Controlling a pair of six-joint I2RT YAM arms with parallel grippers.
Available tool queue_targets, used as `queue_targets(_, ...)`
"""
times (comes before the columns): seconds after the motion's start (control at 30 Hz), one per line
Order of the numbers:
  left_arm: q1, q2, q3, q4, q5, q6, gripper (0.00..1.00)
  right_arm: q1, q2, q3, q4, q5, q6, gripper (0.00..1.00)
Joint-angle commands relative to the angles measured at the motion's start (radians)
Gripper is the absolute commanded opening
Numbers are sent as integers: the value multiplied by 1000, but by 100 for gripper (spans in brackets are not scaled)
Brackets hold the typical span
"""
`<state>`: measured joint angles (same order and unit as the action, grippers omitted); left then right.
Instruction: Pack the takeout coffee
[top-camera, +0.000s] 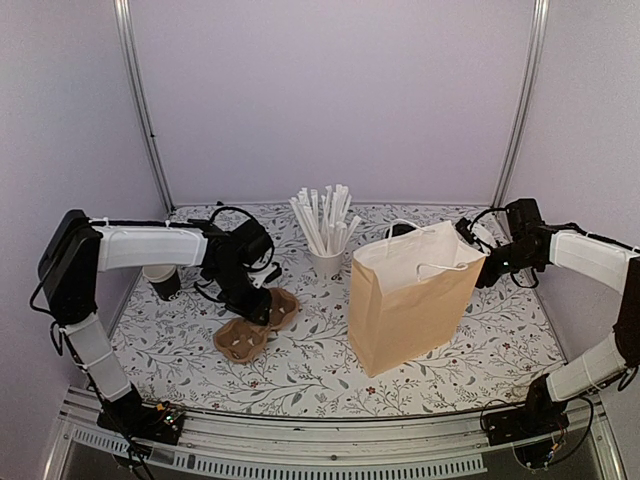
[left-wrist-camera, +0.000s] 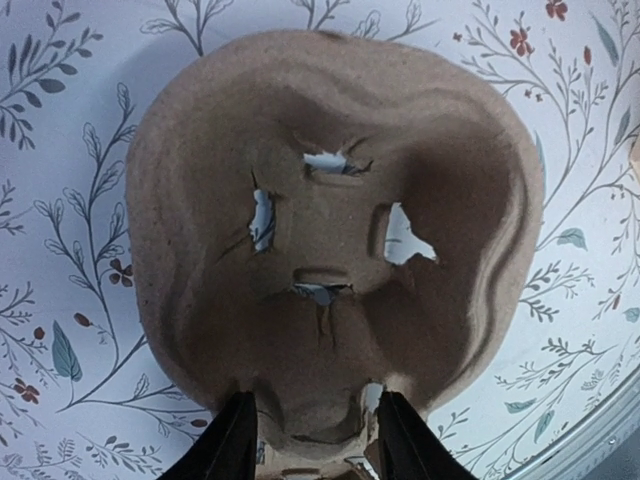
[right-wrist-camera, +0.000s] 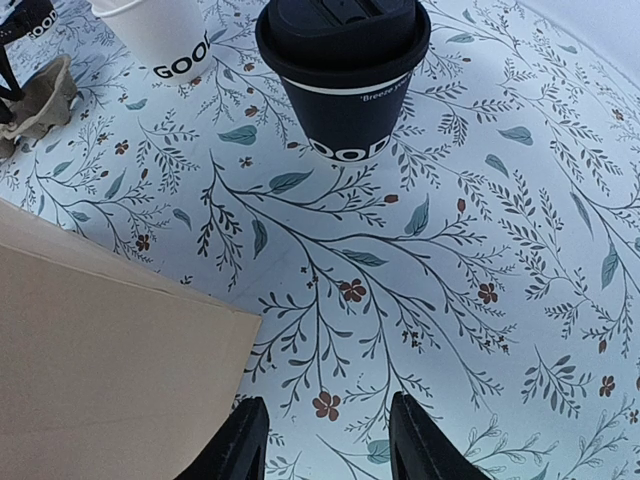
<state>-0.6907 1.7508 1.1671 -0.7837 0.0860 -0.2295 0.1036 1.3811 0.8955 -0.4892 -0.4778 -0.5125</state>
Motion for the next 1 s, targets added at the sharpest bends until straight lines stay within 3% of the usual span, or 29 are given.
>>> queue_targets(0.0, -4, 19, 40, -26, -21, -19, 44, -6, 11, 1, -5, -12, -4, 44)
queue_targets(0.23, -38, -43, 27, -75, -44, -54, 47, -5, 13, 2, -6, -10, -7, 44)
queue_targets(0.97, -43, 2, -24, -36, -22, -93, 45, -5, 13, 0, -11, -13, -6, 44)
